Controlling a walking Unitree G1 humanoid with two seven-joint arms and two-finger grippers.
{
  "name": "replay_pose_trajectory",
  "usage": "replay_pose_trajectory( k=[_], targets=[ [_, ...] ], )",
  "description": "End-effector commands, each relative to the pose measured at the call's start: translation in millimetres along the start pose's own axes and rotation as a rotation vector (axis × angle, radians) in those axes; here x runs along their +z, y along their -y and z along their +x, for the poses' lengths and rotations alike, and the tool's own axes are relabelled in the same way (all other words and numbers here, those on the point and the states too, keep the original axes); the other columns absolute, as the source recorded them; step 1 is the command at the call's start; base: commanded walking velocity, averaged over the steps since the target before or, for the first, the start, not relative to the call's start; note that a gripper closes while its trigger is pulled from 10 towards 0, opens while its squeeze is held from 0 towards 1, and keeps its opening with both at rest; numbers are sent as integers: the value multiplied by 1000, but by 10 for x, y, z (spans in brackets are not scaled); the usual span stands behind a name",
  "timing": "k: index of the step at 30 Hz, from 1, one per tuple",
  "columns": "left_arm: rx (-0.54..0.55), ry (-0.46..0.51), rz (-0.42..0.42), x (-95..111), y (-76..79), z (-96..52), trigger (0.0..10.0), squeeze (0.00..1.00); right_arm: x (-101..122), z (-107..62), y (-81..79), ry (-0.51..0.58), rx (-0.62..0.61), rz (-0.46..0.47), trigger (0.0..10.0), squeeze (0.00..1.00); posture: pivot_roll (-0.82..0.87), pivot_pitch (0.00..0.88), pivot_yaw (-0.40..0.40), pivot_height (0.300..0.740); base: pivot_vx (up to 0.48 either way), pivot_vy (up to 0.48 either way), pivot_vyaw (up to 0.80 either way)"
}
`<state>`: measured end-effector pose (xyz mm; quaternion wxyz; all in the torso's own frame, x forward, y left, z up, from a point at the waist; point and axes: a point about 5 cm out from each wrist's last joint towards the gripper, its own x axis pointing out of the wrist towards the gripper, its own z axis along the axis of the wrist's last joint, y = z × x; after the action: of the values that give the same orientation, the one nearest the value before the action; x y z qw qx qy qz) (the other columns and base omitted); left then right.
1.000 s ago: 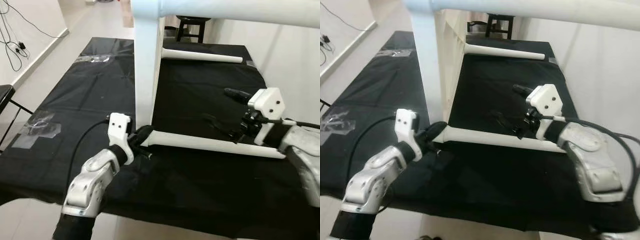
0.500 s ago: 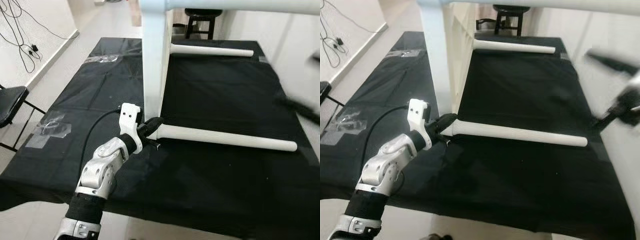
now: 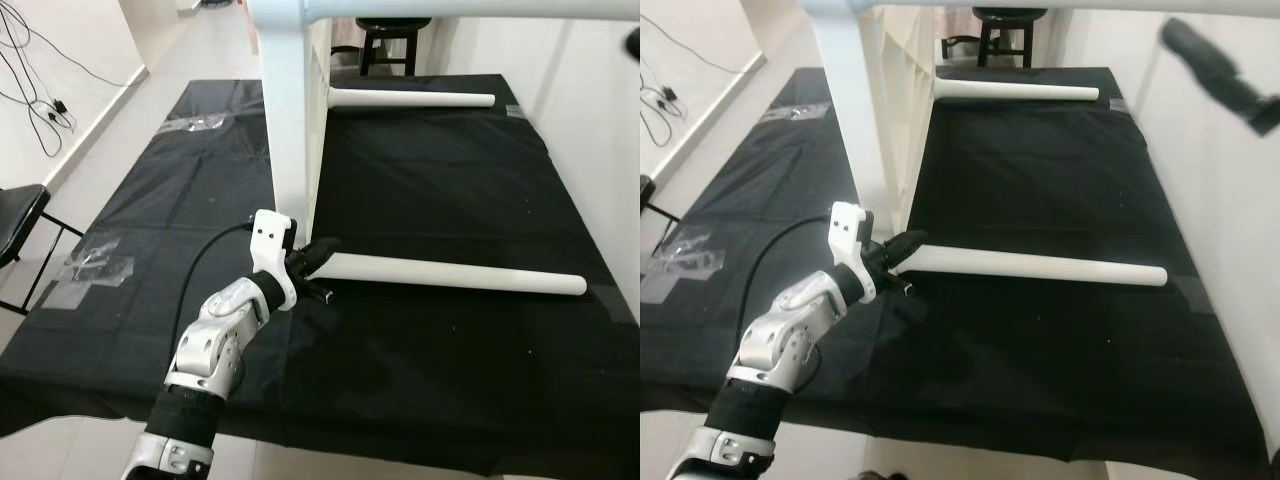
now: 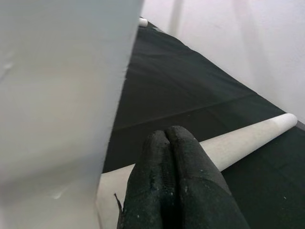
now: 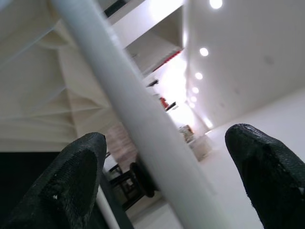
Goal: Building children table
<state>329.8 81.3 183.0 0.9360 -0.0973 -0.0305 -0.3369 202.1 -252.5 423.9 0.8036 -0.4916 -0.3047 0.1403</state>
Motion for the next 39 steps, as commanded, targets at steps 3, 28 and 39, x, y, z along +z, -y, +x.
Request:
replay_pose_trajectory(
  k=[3,28,39],
  targets=[
    [13,11,-14,-32,11,-27,10000,0,-42,120,43,-47,16,-143,10000,0,-71,144,25,740,0,0,0],
    [41,57,-52,8,53,-11,10000,0,-462,471,60,-268,-32,-369,8392,0,-75,173,-14,740,0,0,0],
    [132,58,-67,-22,-44,68,10000,0,-457,519,67,-243,-26,-364,0,0,-78,179,-16,740,0,0,0]
  ],
)
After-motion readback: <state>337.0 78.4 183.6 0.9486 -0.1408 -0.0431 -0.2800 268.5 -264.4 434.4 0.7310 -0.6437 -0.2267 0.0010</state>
